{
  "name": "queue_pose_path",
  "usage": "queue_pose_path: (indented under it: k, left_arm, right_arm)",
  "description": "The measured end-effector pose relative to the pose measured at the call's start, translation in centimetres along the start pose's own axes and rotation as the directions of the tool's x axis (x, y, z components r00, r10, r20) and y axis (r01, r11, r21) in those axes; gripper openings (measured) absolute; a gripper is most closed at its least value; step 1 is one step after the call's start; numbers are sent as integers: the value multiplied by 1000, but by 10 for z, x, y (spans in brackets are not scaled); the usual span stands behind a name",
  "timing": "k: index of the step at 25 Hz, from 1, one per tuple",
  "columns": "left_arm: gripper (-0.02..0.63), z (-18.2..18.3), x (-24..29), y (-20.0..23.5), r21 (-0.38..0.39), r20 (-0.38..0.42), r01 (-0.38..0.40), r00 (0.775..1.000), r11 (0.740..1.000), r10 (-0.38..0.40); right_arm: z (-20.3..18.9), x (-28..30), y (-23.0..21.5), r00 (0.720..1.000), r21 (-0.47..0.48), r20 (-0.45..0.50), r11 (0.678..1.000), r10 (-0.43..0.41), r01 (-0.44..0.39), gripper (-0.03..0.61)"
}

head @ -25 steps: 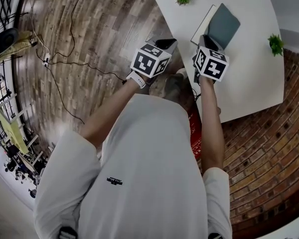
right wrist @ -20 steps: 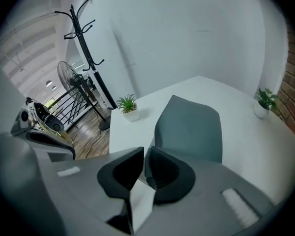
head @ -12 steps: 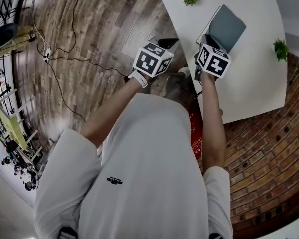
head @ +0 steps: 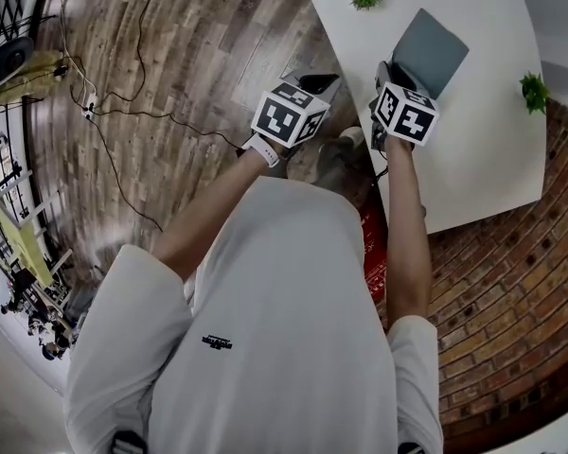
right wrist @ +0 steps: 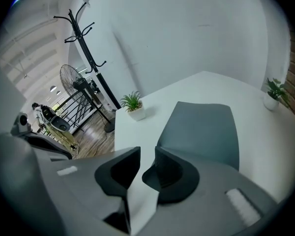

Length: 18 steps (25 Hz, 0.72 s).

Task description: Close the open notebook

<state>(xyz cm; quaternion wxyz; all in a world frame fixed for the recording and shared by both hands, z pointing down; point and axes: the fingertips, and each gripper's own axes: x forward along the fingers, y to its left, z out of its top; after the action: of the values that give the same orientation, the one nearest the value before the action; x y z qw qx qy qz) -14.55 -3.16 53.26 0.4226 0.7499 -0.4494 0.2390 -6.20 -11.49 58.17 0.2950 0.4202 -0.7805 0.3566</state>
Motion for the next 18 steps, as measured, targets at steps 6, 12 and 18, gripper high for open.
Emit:
queue_pose_path:
  k: [6,12,18]
  left_arm:
    - [9,-6,-4,-4,5,-1,4,1000,1000,-4]
    - [9,-7,-8,-12,15,10,12,1000,1000,-12]
    - [9,-5,-12,-20,29,23,17,1000,999,-17]
  right_arm:
    - [9,-13,11,999,0,36,999,37,-37,124]
    - [8,-29,11,997,10,59,999,48,-48,135]
    - [8,-54,10,994,0,93,998,57,-58,135]
